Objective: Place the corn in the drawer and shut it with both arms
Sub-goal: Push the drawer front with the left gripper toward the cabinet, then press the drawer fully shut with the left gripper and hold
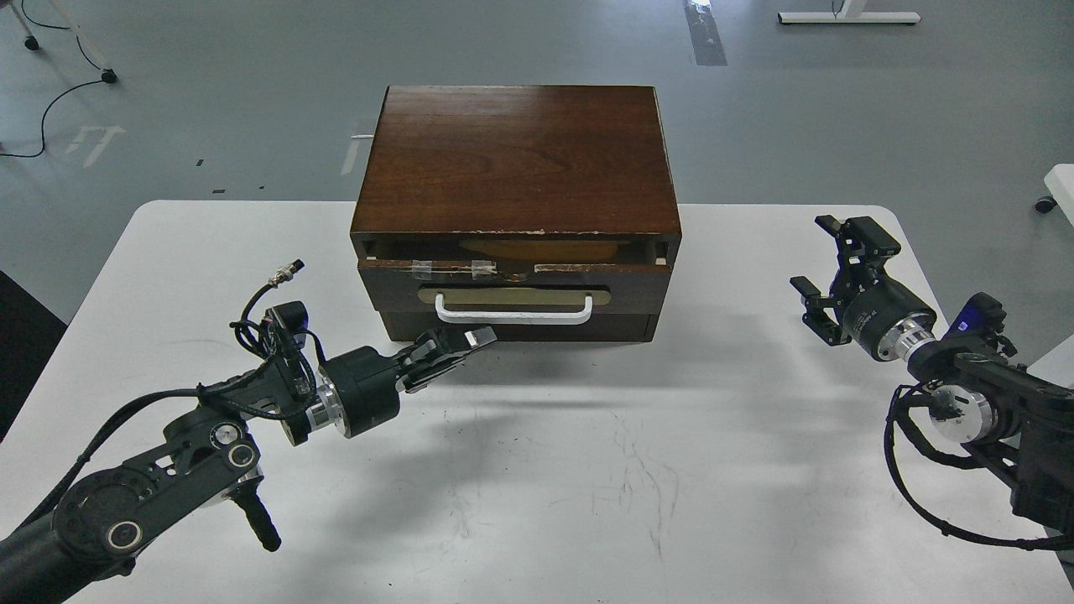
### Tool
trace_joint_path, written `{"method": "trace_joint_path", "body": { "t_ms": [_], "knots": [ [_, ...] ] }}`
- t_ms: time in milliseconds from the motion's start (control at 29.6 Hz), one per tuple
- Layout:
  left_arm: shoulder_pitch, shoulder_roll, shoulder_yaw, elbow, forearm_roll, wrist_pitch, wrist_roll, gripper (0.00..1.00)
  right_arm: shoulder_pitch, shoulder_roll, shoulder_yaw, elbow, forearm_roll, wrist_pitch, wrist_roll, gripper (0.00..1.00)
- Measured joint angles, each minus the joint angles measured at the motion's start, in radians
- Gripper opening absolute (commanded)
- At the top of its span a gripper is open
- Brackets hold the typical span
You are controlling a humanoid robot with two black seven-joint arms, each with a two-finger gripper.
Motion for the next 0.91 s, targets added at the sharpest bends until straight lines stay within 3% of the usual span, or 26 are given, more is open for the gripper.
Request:
{"method": "trace_joint_path", "body": {
  "t_ms": [911],
  "knots": [
    [-0.032,0.002,0.003,0.007,-0.029,-0.076,-0.002,0.00,-0.010,0.000,0.000,0.000,0.000,0.000,0.000,0.96]
  ]
}}
